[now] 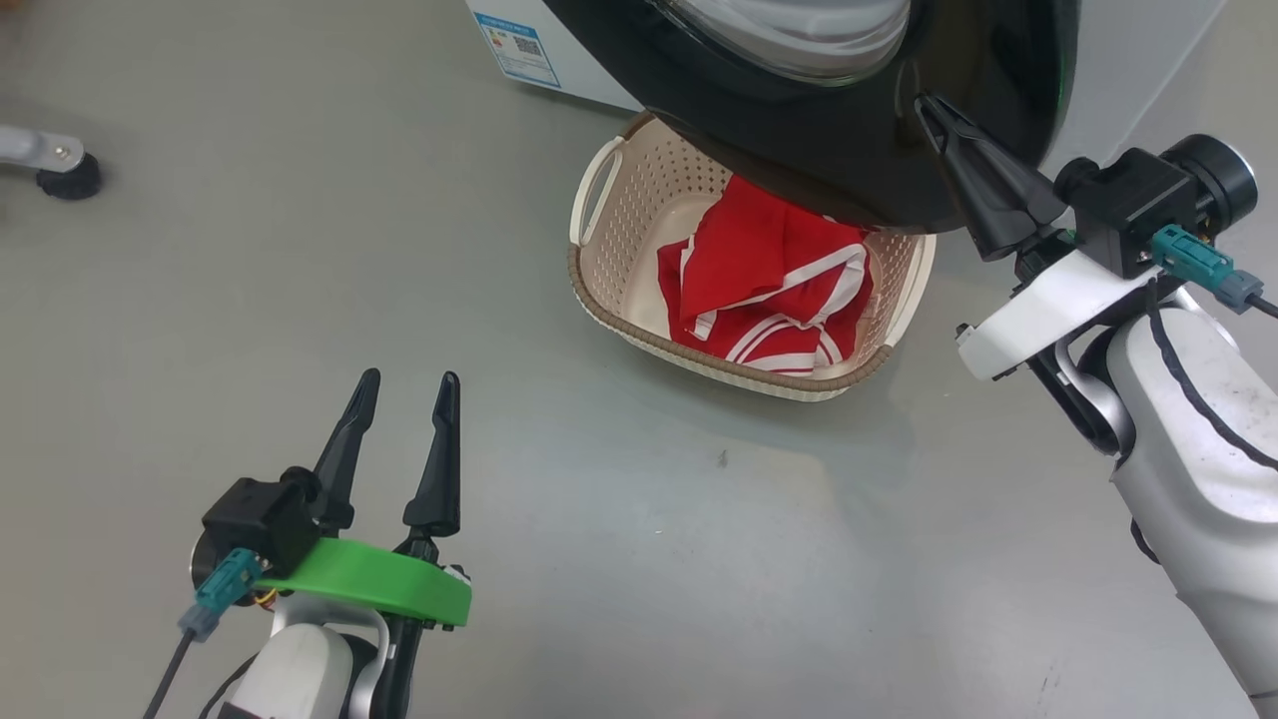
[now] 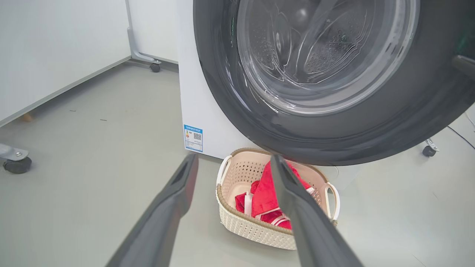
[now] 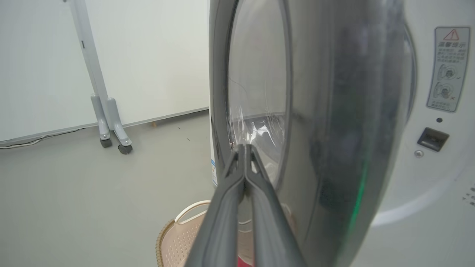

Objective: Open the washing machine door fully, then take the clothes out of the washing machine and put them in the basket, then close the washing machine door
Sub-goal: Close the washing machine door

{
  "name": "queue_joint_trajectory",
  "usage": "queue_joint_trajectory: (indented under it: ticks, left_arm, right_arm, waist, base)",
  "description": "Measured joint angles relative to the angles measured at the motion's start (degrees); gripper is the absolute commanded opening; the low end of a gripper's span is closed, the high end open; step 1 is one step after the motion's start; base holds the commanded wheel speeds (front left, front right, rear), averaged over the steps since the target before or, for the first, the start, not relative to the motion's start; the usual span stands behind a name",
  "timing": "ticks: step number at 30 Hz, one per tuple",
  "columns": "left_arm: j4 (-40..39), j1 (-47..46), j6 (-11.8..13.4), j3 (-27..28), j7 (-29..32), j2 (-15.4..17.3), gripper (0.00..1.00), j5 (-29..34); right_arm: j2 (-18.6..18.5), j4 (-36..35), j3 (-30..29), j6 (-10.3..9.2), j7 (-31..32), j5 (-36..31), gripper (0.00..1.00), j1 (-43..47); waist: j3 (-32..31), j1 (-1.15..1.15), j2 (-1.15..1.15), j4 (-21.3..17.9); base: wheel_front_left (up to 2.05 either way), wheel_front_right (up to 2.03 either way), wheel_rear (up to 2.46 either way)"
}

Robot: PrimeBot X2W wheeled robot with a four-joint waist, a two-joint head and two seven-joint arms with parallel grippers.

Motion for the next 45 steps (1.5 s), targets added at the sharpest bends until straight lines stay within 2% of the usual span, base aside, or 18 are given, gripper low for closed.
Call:
queue_joint_trajectory:
  ticks: [8, 26, 45]
  left_arm:
    - [0.3, -0.49, -0.52, 0.21, 0.0, -0.88, 1.0, 0.15]
    - [0.09, -3.36, -1.45, 1.07, 0.0, -1.26, 1.0, 1.33]
    - [-0.24, -5.87, -2.02, 0.7, -0.15, -2.25, 1.0, 1.24]
  right_arm:
    - [-0.38, 2.12, -1.33, 0.0, -0.62, 0.88, 0.0, -1.91]
    - [-1.87, 4.69, -5.19, 0.48, -1.62, 1.26, 0.0, -9.25]
    - [-7.0, 5.91, -7.7, 0.36, -0.18, 0.22, 0.0, -19.13]
  waist:
    - [1.28, 0.0, 0.0, 1.11]
    - [5.91, 0.0, 0.0, 0.23]
    - [11.87, 0.0, 0.0, 1.14]
  base:
    - [0.0, 0.0, 0.0]
    - [0.0, 0.0, 0.0]
    - [0.0, 0.0, 0.0]
